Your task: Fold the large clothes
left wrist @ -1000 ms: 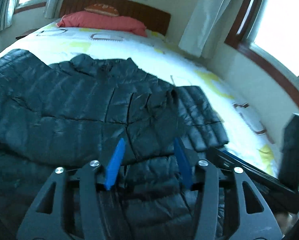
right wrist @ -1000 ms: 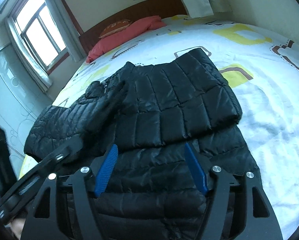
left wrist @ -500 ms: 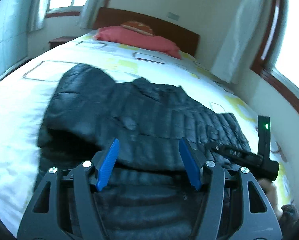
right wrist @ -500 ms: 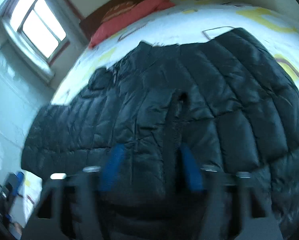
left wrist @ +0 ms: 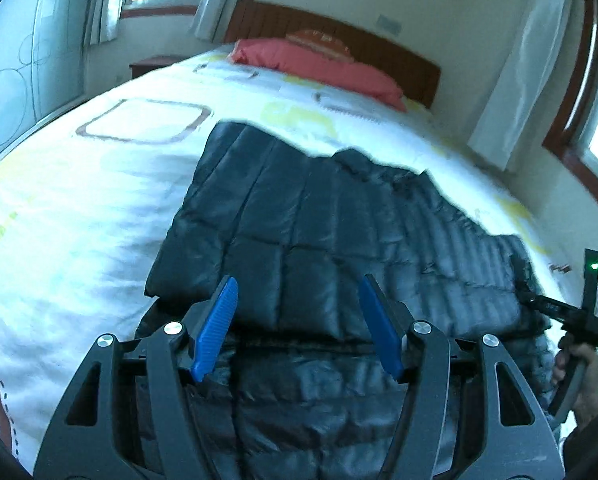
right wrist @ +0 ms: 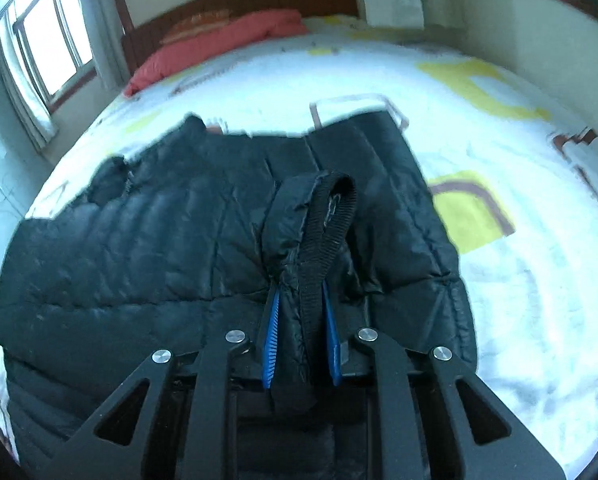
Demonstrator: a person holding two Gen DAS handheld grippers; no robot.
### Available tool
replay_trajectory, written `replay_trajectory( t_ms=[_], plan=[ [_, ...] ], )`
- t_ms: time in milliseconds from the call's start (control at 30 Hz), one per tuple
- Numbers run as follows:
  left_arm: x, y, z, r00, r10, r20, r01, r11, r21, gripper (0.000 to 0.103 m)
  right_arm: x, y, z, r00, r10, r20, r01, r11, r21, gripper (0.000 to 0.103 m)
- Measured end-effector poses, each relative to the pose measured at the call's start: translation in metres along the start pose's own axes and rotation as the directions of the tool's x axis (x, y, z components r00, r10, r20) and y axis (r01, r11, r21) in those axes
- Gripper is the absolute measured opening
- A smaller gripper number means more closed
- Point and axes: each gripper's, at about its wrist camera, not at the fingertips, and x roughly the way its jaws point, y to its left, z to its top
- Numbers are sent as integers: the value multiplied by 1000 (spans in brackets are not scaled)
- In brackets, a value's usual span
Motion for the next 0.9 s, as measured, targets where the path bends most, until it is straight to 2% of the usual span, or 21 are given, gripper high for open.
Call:
replay_trajectory(
  t_ms=[67,100,133,167,200,267,333,367,400,467,533,633,700,767,833,900],
  plan=[
    [9,3,0,1000,19,-25,-19,1000,12,63,-4,2,2,1000,8,-7,-8,1000,-12,32],
    [11,5,1,999,26,-30,-26,1000,17,63,-10,3,5,1000,7,-2,-7,1000,-9,43],
    [12,6,3,999,26,-29,-25,1000,18,63,-22,3,7,999,-10,39,10,1000,4,50],
    [12,7,6,1000,21,-23,-20,1000,18,63,-30,3,12,996,-27,86,26,1000,15,63],
    [11,8,12,1000,18,-11,-17,1000,19,63,-41,6,15,990,-49,135,47,999,22,65],
    [14,7,20,1000,17,1,-17,1000,21,63,-48,17,23,983,-53,177,51,999,17,65],
    [24,6,30,1000,15,10,-15,1000,20,63,-40,30,28,984,-30,174,32,999,-10,65],
    [32,5,35,1000,22,6,-22,1000,18,63,-28,39,31,989,-19,149,23,999,-31,62],
    [38,5,37,1000,31,1,-31,999,16,63,-17,46,33,992,-6,128,12,999,-45,53],
    [52,4,40,998,56,-10,-56,998,19,63,8,57,37,996,-1,91,6,999,-53,49],
    [70,5,41,994,103,-32,-102,994,38,62,25,64,38,997,-20,71,24,998,-65,49],
    [87,7,40,990,118,-72,-115,992,44,62,53,67,34,998,-45,41,49,995,-90,50],
    [88,6,41,989,124,-77,-120,991,53,62,52,68,38,999,-46,22,48,995,-88,51],
    [82,5,43,988,129,-80,-125,991,53,57,42,69,39,998,-49,26,51,996,-77,51],
    [68,3,46,990,123,-62,-121,992,33,56,27,77,39,996,-47,78,54,994,-95,51],
    [56,-3,50,997,77,-23,-78,997,-4,56,19,89,38,993,-40,115,54,991,-121,51]
  ],
)
